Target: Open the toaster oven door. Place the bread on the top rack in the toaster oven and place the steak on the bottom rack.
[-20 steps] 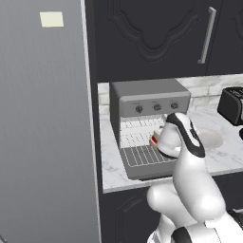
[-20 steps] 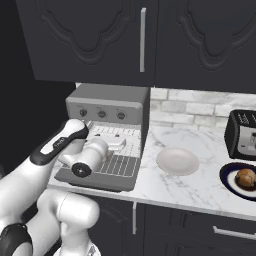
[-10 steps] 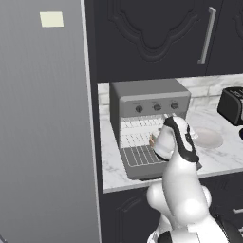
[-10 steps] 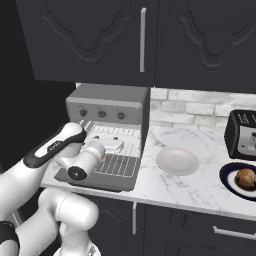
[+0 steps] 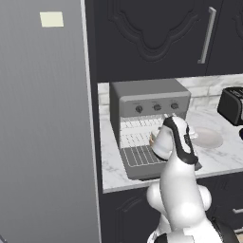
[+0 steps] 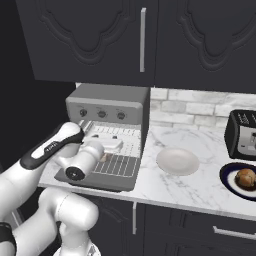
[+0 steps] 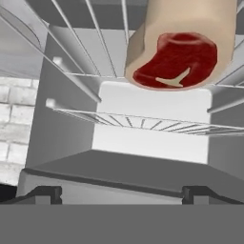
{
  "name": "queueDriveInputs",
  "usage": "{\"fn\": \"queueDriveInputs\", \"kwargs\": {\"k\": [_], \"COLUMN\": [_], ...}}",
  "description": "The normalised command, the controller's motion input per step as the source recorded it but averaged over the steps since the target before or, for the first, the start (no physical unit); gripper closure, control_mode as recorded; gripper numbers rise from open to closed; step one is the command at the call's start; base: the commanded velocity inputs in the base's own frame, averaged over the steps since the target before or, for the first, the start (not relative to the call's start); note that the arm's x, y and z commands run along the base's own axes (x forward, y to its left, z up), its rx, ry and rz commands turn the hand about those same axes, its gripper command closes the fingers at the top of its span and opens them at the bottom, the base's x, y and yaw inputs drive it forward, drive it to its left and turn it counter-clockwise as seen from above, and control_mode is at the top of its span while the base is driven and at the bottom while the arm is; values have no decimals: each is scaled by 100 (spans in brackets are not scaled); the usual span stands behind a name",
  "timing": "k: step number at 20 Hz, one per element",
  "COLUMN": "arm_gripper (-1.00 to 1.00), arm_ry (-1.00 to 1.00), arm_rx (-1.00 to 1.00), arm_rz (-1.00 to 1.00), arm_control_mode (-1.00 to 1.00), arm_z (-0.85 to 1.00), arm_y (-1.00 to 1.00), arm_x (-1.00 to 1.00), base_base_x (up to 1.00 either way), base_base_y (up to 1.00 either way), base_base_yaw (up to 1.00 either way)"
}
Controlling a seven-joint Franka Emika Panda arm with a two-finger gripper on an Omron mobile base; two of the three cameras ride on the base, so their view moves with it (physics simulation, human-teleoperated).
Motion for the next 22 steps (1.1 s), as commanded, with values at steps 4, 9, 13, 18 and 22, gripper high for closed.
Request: {"fn": "queueDriveInputs", "kwargs": {"k": [4, 9, 13, 18, 22], "arm_gripper": [-100, -100, -100, -100, -100], "arm_ry": [-1, 0, 0, 0, 1], "arm_rx": [0, 0, 0, 0, 0], "arm_rz": [0, 0, 0, 0, 0], "arm_control_mode": [-100, -100, -100, -100, -100], "arm_z": [22, 5, 10, 15, 1], "arm_y": [0, 0, 0, 0, 0], "arm_x": [-11, -6, 0, 0, 0], "base_base_x": [0, 0, 0, 0, 0], "base_base_y": [0, 0, 0, 0, 0], "base_base_yaw": [0, 0, 0, 0, 0]}}
